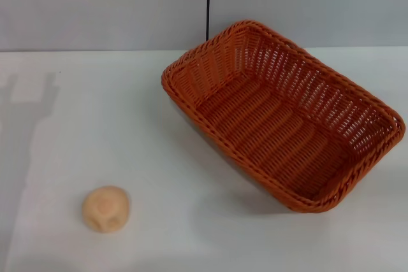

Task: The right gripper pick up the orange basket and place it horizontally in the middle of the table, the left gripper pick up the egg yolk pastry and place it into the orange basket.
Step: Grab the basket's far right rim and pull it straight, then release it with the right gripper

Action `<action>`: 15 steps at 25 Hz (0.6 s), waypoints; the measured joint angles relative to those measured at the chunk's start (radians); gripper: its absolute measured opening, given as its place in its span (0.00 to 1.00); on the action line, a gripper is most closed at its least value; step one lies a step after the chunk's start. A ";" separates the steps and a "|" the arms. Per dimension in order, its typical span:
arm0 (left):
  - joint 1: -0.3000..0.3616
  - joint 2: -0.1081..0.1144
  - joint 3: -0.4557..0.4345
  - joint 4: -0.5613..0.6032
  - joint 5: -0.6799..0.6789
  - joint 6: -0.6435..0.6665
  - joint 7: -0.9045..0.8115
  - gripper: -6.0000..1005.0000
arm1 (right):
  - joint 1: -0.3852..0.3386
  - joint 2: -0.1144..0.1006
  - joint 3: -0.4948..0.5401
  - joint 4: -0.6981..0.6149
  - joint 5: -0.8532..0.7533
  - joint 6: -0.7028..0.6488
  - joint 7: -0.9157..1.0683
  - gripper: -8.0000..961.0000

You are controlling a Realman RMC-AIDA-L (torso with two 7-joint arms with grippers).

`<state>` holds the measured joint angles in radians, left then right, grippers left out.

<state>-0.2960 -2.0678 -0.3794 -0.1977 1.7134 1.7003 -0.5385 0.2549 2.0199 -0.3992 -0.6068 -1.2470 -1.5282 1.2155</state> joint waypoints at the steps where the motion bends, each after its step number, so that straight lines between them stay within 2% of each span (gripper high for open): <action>1: 0.000 0.000 0.001 0.000 0.000 0.000 0.000 0.84 | 0.007 -0.011 -0.001 -0.051 -0.062 -0.010 0.078 0.61; 2: 0.001 0.000 0.002 0.000 0.000 0.001 0.000 0.84 | 0.028 -0.031 0.003 -0.158 -0.185 -0.044 0.229 0.61; 3: 0.001 0.000 0.002 0.000 0.000 0.001 0.000 0.84 | 0.028 -0.031 0.003 -0.158 -0.185 -0.044 0.229 0.62; 9: 0.000 0.000 0.010 -0.001 0.000 0.001 0.000 0.84 | 0.148 -0.086 -0.001 -0.439 -0.526 -0.153 0.643 0.64; 13: 0.002 -0.001 0.020 0.000 0.000 0.001 0.000 0.84 | 0.275 -0.133 -0.019 -0.483 -0.768 -0.241 0.804 0.65; 15: 0.006 -0.001 0.022 0.000 0.000 0.001 0.000 0.84 | 0.333 -0.147 -0.052 -0.481 -0.877 -0.257 0.836 0.66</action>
<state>-0.2904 -2.0684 -0.3577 -0.1980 1.7135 1.7014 -0.5381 0.5875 1.8726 -0.4513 -1.0876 -2.1236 -1.7849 2.0514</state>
